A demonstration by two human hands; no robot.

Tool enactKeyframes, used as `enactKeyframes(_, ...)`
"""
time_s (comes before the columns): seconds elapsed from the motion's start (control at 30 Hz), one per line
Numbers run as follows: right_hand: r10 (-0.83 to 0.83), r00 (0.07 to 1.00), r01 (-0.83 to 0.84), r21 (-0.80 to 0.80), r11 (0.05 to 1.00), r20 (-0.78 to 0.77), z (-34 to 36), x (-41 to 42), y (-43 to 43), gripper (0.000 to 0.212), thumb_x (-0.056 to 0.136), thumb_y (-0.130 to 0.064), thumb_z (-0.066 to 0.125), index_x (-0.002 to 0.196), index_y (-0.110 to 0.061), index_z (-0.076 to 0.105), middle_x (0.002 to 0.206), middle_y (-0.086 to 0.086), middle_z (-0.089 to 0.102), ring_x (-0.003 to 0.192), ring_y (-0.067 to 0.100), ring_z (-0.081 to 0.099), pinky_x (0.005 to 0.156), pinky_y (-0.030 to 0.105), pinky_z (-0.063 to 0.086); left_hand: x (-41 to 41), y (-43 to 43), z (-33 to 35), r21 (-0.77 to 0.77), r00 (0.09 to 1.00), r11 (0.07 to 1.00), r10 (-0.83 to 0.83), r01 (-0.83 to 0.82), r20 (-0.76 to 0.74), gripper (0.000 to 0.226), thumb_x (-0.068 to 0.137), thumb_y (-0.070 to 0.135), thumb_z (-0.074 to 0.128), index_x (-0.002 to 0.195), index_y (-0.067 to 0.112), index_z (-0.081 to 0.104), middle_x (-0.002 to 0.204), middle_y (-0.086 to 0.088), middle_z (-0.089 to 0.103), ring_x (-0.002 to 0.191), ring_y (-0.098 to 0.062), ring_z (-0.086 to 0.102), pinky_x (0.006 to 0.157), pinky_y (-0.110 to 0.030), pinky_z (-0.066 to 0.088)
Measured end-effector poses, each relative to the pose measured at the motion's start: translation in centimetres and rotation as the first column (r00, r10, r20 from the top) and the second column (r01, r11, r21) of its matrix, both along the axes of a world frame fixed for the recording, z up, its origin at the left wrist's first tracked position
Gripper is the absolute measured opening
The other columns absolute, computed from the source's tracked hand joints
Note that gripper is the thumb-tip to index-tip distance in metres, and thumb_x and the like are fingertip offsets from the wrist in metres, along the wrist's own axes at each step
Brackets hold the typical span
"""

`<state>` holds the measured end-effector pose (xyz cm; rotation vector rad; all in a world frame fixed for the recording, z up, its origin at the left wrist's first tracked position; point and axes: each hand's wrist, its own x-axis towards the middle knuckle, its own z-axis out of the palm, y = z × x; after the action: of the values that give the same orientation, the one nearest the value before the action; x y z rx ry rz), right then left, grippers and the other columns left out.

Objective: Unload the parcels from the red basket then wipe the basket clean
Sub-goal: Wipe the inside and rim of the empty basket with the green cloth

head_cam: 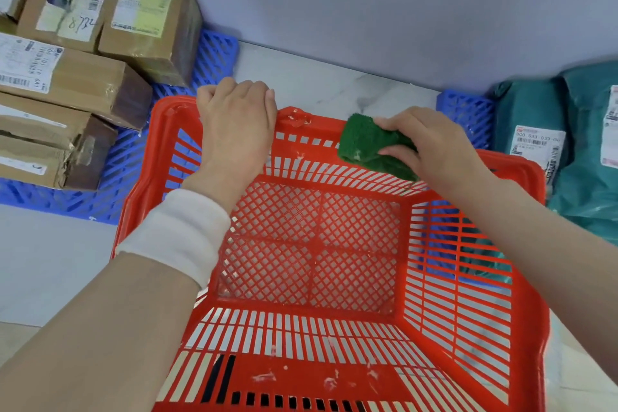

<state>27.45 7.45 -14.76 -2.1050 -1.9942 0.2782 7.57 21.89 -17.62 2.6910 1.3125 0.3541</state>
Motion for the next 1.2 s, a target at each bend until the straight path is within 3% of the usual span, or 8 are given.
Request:
enactKeyframes(0.23, -0.389, 0.921, 0.39, -0.117, 0.913, 0.036, -0.4, -0.8, 2.7, 0.039, 0.097, -0.035, 0.041, 0.114, -0.001, 0.051, 0.103, 0.025, 0.064, 0.097, 0.042, 0.058, 0.078, 0.042, 0.041, -0.2, 0.0, 0.1, 0.017, 1.0, 1.0, -0.008, 0.008, 0.0, 0.046, 0.092, 0.027, 0.018, 0.077, 0.006, 0.055, 0.078, -0.017, 0.062, 0.08, -0.035, 0.051, 0.074, -0.038, 0.019)
enactKeyframes(0.37, -0.489, 0.85, 0.468, -0.144, 0.872, -0.196, 1.0, 0.9, 3.2, 0.034, 0.095, -0.03, 0.048, 0.108, -0.001, 0.059, 0.103, 0.023, 0.064, 0.099, 0.033, 0.058, 0.077, 0.031, 0.034, -0.3, 0.0, 0.2, 0.012, 1.0, 1.0, -0.009, 0.01, -0.013, 0.046, 0.092, 0.027, 0.017, 0.079, 0.005, 0.055, 0.081, -0.018, 0.063, 0.082, -0.035, 0.051, 0.075, -0.038, 0.018)
enactKeyframes(0.53, -0.372, 0.892, 0.354, -0.114, 0.928, -0.256, 4.5, 2.8, -0.4, 0.025, 0.093, -0.023, 0.052, 0.109, -0.006, 0.061, 0.089, 0.007, 0.059, 0.084, 0.017, 0.052, 0.067, 0.018, 0.028, -0.4, -0.1, 0.1, 0.012, 1.0, 1.0, -0.007, 0.008, -0.018, 0.049, 0.092, 0.029, 0.013, 0.081, 0.006, 0.055, 0.084, -0.017, 0.062, 0.085, -0.035, 0.05, 0.076, -0.038, 0.018)
enactKeyframes(0.67, -0.089, 0.996, 0.091, -0.16, 0.983, 0.019, 1.9, 1.8, -2.5, 0.038, 0.089, -0.03, 0.054, 0.119, -0.009, 0.06, 0.104, 0.012, 0.067, 0.095, 0.03, 0.063, 0.083, 0.029, 0.04, -0.4, -0.1, 0.0, 0.016, 1.0, 1.0, 0.003, -0.003, -0.02, 0.05, 0.092, 0.029, 0.014, 0.082, 0.006, 0.056, 0.084, -0.017, 0.062, 0.085, -0.035, 0.05, 0.076, -0.038, 0.018)
enactKeyframes(0.73, -0.138, 0.987, 0.144, -0.07, 0.987, 0.079, 0.5, 1.1, -2.5, 0.038, 0.087, -0.032, 0.047, 0.103, -0.002, 0.065, 0.087, 0.016, 0.067, 0.077, 0.034, 0.064, 0.069, 0.036, 0.047, -0.4, -0.1, 0.0, 0.018, 1.0, 1.0, 0.009, -0.009, -0.018, 0.047, 0.093, 0.028, 0.017, 0.082, 0.005, 0.056, 0.083, -0.018, 0.062, 0.085, -0.036, 0.05, 0.076, -0.038, 0.018)
enactKeyframes(0.83, -0.259, 0.941, 0.247, 0.083, 0.965, 0.216, -0.5, 0.1, -1.4, 0.036, 0.088, -0.03, 0.047, 0.081, 0.001, 0.063, 0.066, 0.017, 0.062, 0.056, 0.035, 0.059, 0.05, 0.034, 0.044, -0.3, -0.2, 0.1, 0.009, 1.0, 1.0, 0.005, -0.005, -0.028, 0.041, 0.097, 0.023, 0.023, 0.083, 0.004, 0.056, 0.085, -0.019, 0.061, 0.086, -0.037, 0.049, 0.077, -0.039, 0.018)
enactKeyframes(1.03, -0.377, 0.894, 0.416, -0.132, 0.9, 0.243, 0.8, -0.8, 1.0, 0.044, 0.098, -0.041, 0.031, 0.113, -0.005, 0.052, 0.104, 0.017, 0.066, 0.096, 0.036, 0.06, 0.067, 0.033, 0.025, -0.2, -0.1, 0.0, 0.011, 0.999, 1.0, 0.01, -0.009, -0.037, 0.04, 0.096, 0.023, 0.023, 0.082, 0.005, 0.056, 0.084, -0.019, 0.062, 0.086, -0.036, 0.05, 0.077, -0.039, 0.018)
enactKeyframes(1.2, -0.183, 0.977, 0.189, -0.042, 0.981, 0.111, -0.6, -6.0, 3.8, 0.042, 0.1, -0.041, 0.027, 0.123, -0.013, 0.048, 0.112, 0.007, 0.064, 0.102, 0.029, 0.059, 0.075, 0.036, 0.036, -0.6, 0.0, 0.1, -0.005, 0.999, 1.0, -0.011, 0.011, -0.047, 0.038, 0.095, 0.023, 0.025, 0.08, 0.006, 0.055, 0.082, -0.021, 0.061, 0.086, -0.037, 0.051, 0.077, -0.04, 0.02)
